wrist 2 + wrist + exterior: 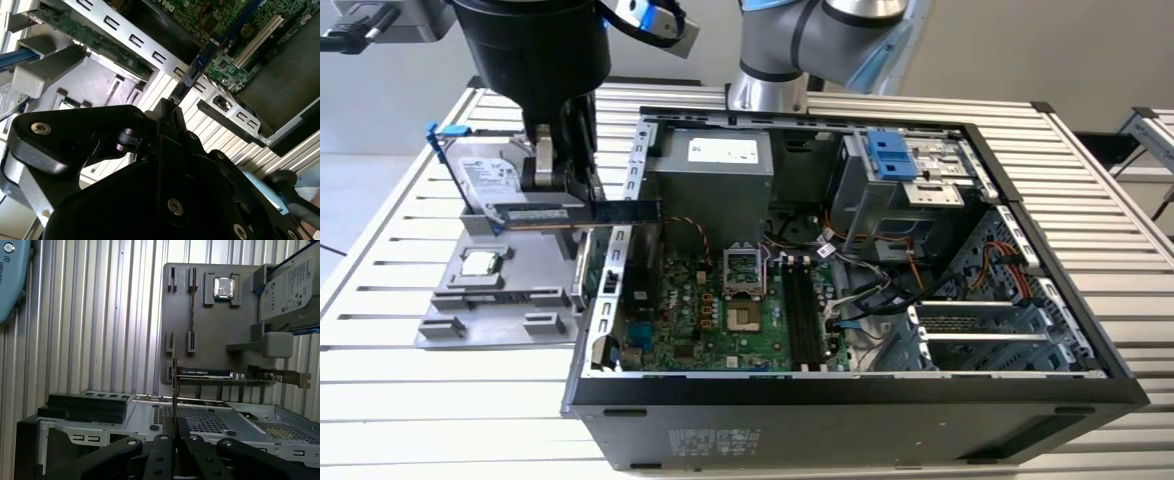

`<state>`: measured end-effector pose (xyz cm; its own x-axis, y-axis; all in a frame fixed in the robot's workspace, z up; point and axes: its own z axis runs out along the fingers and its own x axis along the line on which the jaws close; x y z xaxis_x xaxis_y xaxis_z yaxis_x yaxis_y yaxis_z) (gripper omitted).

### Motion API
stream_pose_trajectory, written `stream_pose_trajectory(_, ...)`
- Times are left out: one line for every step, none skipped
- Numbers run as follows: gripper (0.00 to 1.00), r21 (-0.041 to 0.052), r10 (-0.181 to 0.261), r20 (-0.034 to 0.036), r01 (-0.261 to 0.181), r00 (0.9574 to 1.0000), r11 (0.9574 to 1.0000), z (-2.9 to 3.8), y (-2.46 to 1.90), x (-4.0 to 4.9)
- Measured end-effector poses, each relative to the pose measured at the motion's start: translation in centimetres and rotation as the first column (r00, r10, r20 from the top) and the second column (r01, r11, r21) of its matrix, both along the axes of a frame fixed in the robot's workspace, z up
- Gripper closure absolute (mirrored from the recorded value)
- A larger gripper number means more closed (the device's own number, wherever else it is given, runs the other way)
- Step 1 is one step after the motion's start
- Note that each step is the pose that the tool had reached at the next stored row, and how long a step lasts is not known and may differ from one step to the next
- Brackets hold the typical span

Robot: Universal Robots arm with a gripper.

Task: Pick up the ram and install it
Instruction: 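Pick up the ram and move it above insertion slot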

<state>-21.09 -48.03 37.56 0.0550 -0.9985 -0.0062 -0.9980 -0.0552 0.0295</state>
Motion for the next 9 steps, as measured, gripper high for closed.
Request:
stream_pose_trajectory(1.0,0.0,0.0,0.0,0.0,1.0,1.0,0.0,0.0,0.1)
stream_pose_trajectory(1.0,-0.0001,0.0,0.0,0.0,1.0,1.0,0.0,0.0,0.2)
stream_pose_trajectory(1.0,0.0,0.0,0.0001,0.0,1.0,1.0,0.0,0.0,0.29)
stream_pose_trajectory(1.0,0.0,0.0,0.0,0.0,1.0,1.0,0.0,0.0,0.36)
stream_pose_trajectory(1.0,0.0,0.0,0.0,0.0,1.0,1.0,0.0,0.0,0.43)
stream_pose_trajectory(1.0,0.0,0.0,0.0,0.0,1.0,1.0,0.0,0.0,0.5)
stream_pose_trajectory(1.0,0.0,0.0,0.0,0.0,1.0,1.0,0.0,0.0,0.56)
stream_pose_trajectory(1.0,0.0,0.0,0.0,0.0,1.0,1.0,0.0,0.0,0.63)
stream_pose_trajectory(1.0,0.0,0.0,0.0,0.0,1.0,1.0,0.0,0.0,0.7)
